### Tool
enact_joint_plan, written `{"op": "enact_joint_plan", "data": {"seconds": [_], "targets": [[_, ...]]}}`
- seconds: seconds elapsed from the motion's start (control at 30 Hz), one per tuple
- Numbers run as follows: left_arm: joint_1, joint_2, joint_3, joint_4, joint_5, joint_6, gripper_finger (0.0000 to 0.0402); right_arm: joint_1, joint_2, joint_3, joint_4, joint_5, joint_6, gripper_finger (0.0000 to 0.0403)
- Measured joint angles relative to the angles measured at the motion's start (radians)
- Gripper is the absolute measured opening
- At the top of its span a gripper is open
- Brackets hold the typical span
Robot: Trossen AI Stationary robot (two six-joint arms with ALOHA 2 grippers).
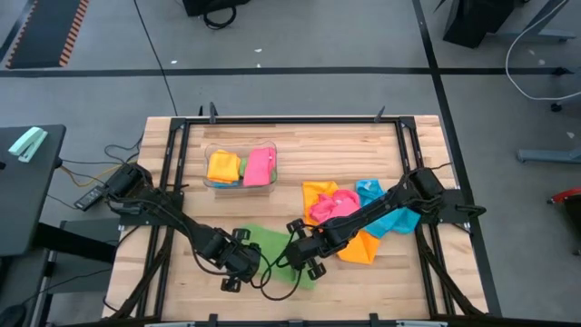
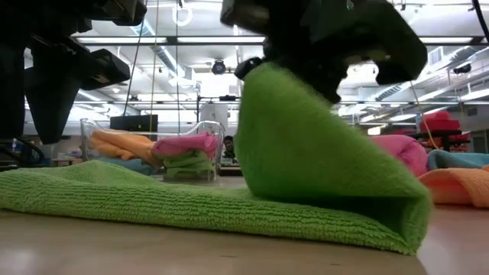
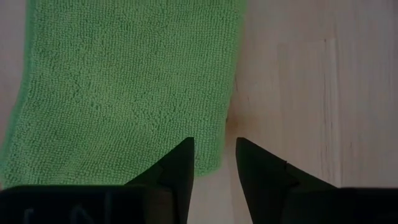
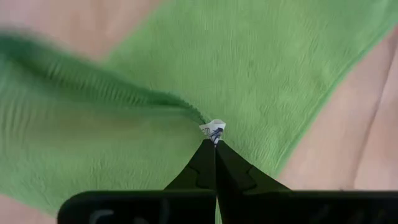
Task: Fold microfiber towels
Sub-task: Fold the green microfiber towel
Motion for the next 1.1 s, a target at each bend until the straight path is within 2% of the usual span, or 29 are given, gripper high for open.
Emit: {"op": "enact_joint_plan", "data": {"seconds": [1.1], "targets": [[-0.001,0.000,0.000,0.017,0.000,-0.025,0.0120,-0.027,0.025,0.000,0.034,0.018,0.090,0.0024]]}}
